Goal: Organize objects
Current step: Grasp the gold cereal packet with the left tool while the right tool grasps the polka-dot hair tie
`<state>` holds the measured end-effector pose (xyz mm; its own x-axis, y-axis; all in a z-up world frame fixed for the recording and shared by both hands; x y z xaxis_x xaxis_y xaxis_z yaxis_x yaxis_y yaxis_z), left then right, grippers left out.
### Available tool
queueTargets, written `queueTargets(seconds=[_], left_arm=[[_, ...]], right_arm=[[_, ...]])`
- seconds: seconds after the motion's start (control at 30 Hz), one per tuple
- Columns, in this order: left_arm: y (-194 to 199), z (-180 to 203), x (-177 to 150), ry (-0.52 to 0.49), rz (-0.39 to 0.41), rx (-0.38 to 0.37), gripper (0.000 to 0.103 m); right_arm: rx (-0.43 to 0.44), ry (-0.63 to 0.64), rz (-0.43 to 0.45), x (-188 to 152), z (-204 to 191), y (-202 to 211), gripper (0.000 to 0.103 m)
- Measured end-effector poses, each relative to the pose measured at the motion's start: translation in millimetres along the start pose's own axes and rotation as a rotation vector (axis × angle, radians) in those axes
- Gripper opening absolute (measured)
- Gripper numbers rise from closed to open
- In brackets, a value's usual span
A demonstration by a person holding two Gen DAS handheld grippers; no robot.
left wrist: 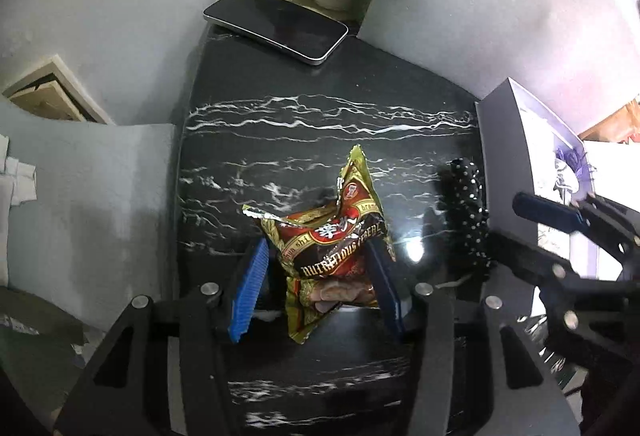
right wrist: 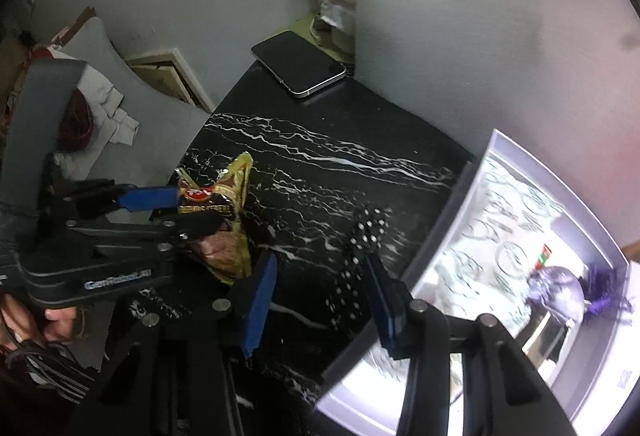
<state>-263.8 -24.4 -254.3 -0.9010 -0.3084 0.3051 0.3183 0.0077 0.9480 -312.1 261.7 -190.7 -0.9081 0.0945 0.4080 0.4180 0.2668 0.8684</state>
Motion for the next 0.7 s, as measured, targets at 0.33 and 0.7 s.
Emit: queueTargets(seconds=[0.33, 0.7], left_arm=[[-3.6, -0.7, 1.6, -0.011, 0.008, -0.060, 0.051], [-22.7, 14.3, 0.8, -0.010, -0.035, -0.085, 0.060]], right_arm=[[-0.085, 0.033, -0.066, 14.8, 11.1, -33.0, 0.045], [-0.120, 0.058, -0.111, 17.1, 20.3, -52.8, 0.045]])
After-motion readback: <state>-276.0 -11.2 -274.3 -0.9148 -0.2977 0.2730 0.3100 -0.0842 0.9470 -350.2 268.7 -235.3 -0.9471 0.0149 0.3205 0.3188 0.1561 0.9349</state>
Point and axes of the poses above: each gripper's, at about its wrist camera, not at the fingertips, and y roughly against the way its jaws point, z to its right, x to its top, the point moved 8 cm from there along -y, roughly the way its jaws point, and after that the axes turned 6 degrees about x, right-handed, at the moved point
